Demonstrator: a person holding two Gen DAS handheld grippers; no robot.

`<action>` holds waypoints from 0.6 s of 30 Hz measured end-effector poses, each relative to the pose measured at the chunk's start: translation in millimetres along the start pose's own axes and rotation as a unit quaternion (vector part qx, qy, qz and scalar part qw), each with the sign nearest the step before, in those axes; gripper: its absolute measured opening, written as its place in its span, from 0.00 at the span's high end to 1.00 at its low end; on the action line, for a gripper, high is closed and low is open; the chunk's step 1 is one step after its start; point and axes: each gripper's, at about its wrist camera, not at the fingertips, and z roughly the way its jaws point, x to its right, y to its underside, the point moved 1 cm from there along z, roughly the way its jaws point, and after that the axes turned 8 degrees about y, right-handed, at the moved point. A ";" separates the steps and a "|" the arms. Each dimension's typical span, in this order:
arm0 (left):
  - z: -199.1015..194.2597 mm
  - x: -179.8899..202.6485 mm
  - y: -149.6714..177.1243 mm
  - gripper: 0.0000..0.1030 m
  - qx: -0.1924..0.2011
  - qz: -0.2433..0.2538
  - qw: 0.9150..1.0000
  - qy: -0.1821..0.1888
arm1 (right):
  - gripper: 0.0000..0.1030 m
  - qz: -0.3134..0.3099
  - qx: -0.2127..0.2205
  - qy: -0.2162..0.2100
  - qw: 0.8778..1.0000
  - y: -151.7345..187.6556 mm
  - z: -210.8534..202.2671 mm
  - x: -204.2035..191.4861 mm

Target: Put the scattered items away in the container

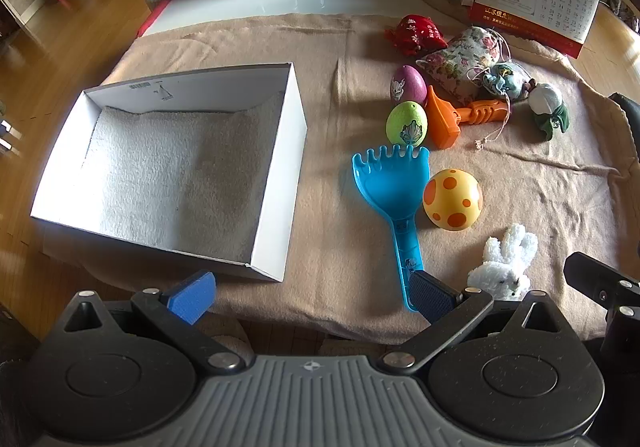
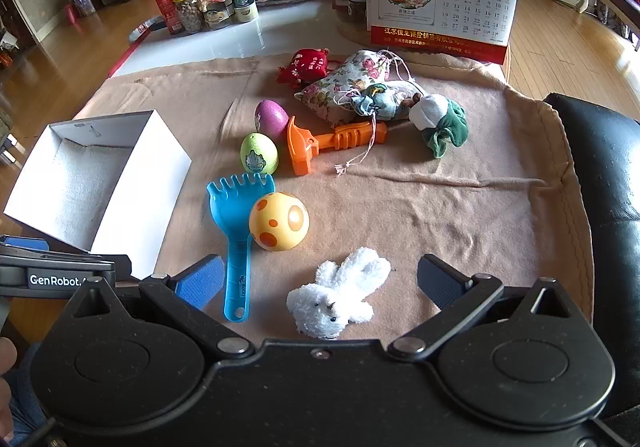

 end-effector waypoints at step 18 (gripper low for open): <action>0.6 -0.3 -1.1 0.01 0.000 0.010 1.000 0.008 | 0.03 -0.002 0.001 0.000 1.000 0.7 0.5 -1.0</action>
